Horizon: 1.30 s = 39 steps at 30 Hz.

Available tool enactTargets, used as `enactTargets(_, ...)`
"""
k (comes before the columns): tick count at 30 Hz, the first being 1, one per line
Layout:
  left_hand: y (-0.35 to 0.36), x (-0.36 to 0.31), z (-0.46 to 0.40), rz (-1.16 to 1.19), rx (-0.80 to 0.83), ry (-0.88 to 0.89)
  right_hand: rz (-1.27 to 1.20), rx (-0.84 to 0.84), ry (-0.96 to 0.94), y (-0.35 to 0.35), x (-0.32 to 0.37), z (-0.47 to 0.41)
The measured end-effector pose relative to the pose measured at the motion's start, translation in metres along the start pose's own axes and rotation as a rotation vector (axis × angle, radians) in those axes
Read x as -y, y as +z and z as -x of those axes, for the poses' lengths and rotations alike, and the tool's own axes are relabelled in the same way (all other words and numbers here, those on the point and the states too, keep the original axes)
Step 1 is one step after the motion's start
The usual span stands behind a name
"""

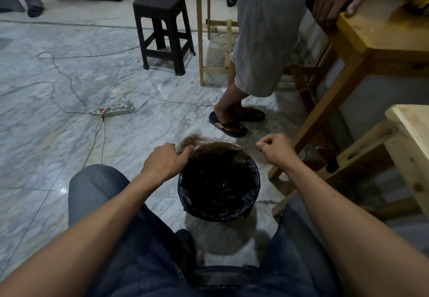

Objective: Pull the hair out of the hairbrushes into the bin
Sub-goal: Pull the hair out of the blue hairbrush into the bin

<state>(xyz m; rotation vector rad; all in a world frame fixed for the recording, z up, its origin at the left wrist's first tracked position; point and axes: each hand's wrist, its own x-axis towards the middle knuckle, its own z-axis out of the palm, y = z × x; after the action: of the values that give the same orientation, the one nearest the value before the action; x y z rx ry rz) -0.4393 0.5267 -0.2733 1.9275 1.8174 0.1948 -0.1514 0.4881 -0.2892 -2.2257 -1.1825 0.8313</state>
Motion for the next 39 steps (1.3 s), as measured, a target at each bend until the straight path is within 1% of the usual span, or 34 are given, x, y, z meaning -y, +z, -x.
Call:
enactTargets(2,-0.002,0.001,0.002,0.009,-0.021,0.008,-0.024,0.054,0.001,0.001,0.0,0.004)
enactTargets(6,-0.004,-0.012,0.006,0.021,-0.028,0.079,-0.17,0.288,-0.085,0.01,0.017,0.015)
enactTargets(8,-0.005,-0.019,0.006,0.019,-0.033,0.108,-0.26,0.379,-0.115,0.016,0.027,0.016)
enactTargets(10,-0.005,-0.023,0.005,0.014,-0.033,0.125,-0.344,0.446,-0.139,0.023,0.034,0.017)
enactTargets(11,-0.005,-0.024,0.004,0.01,-0.035,0.129,-0.355,0.452,-0.161,0.026,0.037,0.018)
enactTargets(12,-0.005,-0.025,0.004,0.009,-0.039,0.133,-0.345,0.43,-0.189,0.029,0.039,0.019)
enactTargets(14,-0.01,-0.025,0.003,0.051,-0.055,0.119,-0.314,0.327,-0.215,0.032,0.039,0.017)
enactTargets(16,-0.018,-0.023,0.0,0.145,-0.094,0.069,-0.166,0.202,-0.194,0.032,0.031,0.011)
enactTargets(18,-0.026,-0.02,-0.002,0.156,-0.136,0.044,-0.028,0.126,-0.135,0.031,0.019,0.004)
enactTargets(22,-0.029,-0.02,-0.003,0.148,-0.175,0.033,0.076,0.06,-0.022,0.029,0.014,0.002)
enactTargets(25,-0.025,-0.025,0.0,0.093,-0.175,0.082,0.126,0.106,-0.003,0.027,0.024,0.006)
enactTargets(27,-0.022,-0.028,0.002,0.032,-0.177,0.114,0.066,0.212,-0.013,0.024,0.032,0.007)
enactTargets(29,-0.02,-0.03,0.002,-0.029,-0.176,0.14,-0.131,0.31,-0.047,0.02,0.043,0.012)
enactTargets(31,-0.017,-0.031,0.002,-0.069,-0.171,0.158,-0.334,0.356,-0.086,0.02,0.05,0.013)
enactTargets(32,-0.016,-0.032,0.003,-0.083,-0.165,0.166,-0.389,0.386,-0.112,0.02,0.052,0.014)
enactTargets(34,-0.013,-0.033,0.003,-0.11,-0.152,0.187,-0.42,0.417,-0.166,0.023,0.056,0.022)
enactTargets(35,-0.011,-0.033,0.003,-0.121,-0.146,0.196,-0.42,0.38,-0.189,0.027,0.055,0.023)
enactTargets(37,-0.011,-0.028,0.002,-0.142,-0.131,0.202,-0.413,0.234,-0.202,0.032,0.055,0.023)
enactTargets(39,-0.013,-0.021,0.0,-0.163,-0.113,0.194,-0.306,0.116,-0.169,0.032,0.051,0.02)
